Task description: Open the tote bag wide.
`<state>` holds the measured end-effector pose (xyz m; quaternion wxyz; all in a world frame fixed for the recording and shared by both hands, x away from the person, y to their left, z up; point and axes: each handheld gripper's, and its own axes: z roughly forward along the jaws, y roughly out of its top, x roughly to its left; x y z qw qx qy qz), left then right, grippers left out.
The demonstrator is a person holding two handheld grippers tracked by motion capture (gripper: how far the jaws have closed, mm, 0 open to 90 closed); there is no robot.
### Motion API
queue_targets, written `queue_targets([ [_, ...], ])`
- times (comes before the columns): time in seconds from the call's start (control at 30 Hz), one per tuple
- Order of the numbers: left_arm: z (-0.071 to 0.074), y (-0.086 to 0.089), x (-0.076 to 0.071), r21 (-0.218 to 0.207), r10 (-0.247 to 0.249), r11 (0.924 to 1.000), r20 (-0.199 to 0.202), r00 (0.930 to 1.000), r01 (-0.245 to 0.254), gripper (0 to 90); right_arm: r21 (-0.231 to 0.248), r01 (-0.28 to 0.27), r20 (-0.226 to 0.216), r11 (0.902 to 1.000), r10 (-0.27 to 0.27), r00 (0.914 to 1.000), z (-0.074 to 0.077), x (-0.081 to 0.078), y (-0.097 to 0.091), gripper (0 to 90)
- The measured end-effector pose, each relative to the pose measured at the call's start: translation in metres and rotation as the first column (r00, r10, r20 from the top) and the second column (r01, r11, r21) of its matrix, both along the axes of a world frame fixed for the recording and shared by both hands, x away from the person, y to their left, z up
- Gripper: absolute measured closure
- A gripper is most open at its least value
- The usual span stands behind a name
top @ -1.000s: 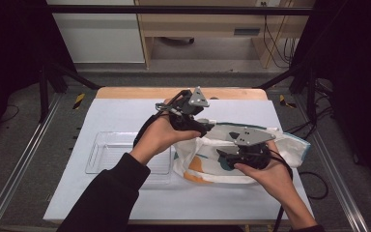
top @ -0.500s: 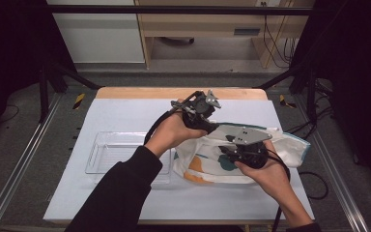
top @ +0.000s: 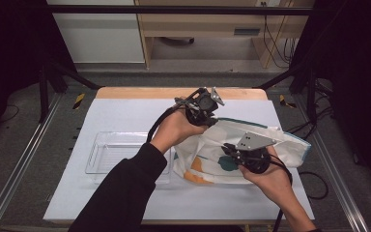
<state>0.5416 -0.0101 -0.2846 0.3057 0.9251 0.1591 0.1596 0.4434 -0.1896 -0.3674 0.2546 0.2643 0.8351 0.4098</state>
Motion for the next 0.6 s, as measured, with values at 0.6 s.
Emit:
queue_targets([
  [0.6, 0.001, 0.003, 0.002, -0.006, -0.009, 0.9999, 0.026, 0.9996, 0.009, 80.3, 0.007, -0.032, -0.008, 0.9995, 0.032, 0.9994, -0.005, -0.033, 0.003, 87.7],
])
